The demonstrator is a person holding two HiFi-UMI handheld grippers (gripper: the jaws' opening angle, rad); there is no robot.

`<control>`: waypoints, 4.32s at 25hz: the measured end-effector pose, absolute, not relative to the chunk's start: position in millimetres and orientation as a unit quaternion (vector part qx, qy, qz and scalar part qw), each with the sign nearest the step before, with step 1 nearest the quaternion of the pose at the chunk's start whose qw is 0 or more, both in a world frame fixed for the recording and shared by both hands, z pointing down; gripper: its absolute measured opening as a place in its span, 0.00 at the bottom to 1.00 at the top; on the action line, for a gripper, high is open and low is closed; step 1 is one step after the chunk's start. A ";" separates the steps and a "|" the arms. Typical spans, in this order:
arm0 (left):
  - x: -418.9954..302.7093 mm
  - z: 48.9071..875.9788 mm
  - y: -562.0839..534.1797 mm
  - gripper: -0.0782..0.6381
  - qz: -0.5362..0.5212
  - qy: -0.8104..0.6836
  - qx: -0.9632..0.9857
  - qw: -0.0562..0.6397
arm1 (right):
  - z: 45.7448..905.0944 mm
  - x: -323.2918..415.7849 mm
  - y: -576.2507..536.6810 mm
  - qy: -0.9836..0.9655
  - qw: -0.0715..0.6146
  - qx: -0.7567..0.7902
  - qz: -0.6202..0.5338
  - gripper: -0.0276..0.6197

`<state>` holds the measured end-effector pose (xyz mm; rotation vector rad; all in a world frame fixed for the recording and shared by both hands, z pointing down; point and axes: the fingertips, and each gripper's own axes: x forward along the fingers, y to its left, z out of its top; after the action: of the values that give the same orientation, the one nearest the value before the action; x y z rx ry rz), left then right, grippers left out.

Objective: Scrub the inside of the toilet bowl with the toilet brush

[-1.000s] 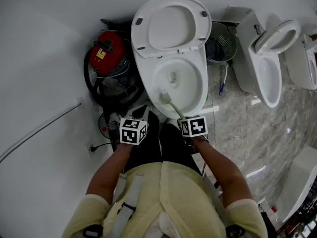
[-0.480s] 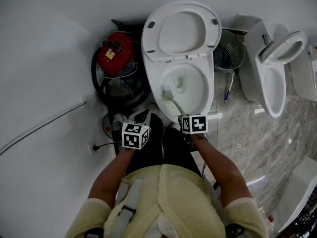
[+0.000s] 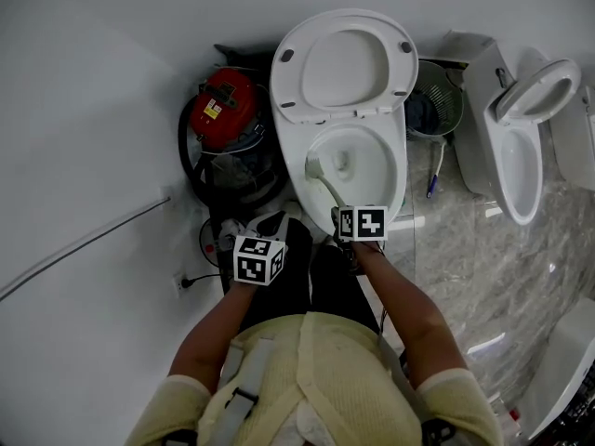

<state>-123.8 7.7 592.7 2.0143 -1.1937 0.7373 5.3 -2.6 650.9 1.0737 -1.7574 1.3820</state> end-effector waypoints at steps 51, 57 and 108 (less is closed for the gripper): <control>-68.4 483.5 -9.6 0.13 0.233 -0.398 0.840 0.287 | 503.3 89.0 28.4 -0.709 0.191 0.491 0.468 0.21; -93.2 473.5 -6.2 0.13 0.223 -0.387 0.845 0.293 | 477.1 73.9 30.3 -0.707 0.171 0.510 0.460 0.21; -84.3 406.0 -17.2 0.13 0.186 -0.352 0.883 0.248 | 385.6 72.4 41.5 -0.748 0.143 0.530 0.373 0.20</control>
<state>-84.3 -17.2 406.0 2.4076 -0.9597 0.5076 72.4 41.5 385.6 1.5299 -2.1565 1.0770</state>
